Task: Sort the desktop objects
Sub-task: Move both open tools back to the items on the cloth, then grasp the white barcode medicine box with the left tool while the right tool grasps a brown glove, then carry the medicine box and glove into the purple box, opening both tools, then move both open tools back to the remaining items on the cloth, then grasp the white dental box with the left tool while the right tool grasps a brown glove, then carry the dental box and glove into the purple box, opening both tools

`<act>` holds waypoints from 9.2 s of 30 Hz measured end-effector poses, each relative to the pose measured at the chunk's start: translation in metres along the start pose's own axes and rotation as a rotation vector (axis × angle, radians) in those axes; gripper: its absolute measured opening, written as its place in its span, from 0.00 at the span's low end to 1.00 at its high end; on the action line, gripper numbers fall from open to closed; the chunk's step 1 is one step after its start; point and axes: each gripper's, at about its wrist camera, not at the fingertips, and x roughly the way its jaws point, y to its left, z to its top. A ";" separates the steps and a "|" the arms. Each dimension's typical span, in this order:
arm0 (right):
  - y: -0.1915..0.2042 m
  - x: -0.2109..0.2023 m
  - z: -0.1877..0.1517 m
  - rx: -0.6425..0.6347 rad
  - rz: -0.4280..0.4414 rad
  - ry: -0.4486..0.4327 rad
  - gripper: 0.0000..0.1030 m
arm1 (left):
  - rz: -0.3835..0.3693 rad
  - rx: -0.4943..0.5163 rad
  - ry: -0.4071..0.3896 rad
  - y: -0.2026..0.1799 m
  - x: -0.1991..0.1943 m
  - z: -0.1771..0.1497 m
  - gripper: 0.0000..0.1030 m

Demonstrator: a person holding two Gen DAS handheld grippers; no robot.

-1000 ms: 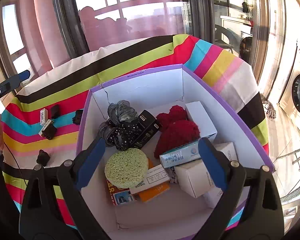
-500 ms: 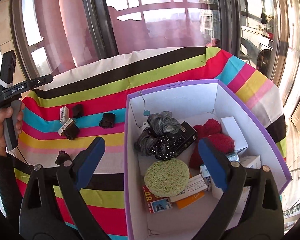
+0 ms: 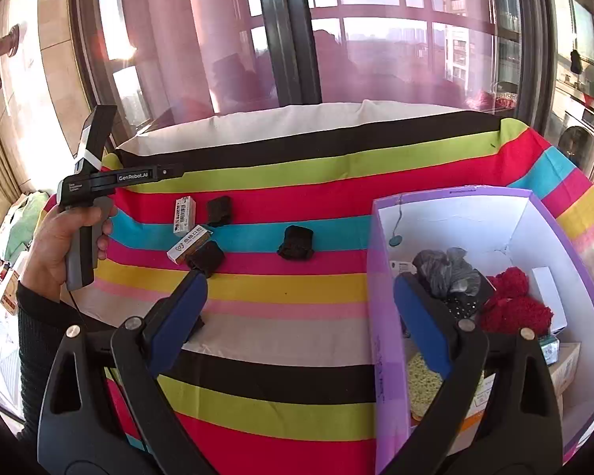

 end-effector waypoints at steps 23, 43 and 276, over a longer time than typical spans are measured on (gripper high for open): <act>0.111 0.121 -0.059 -0.225 0.140 0.231 0.93 | 0.127 -0.156 0.147 0.052 0.083 -0.053 0.61; 0.126 0.179 -0.073 -0.285 0.237 0.312 0.94 | 0.124 -0.135 0.119 0.042 0.086 -0.068 0.35; -0.128 -0.031 -0.005 0.880 -0.478 -0.592 0.87 | -0.417 0.142 -0.005 -0.226 -0.021 -0.022 0.66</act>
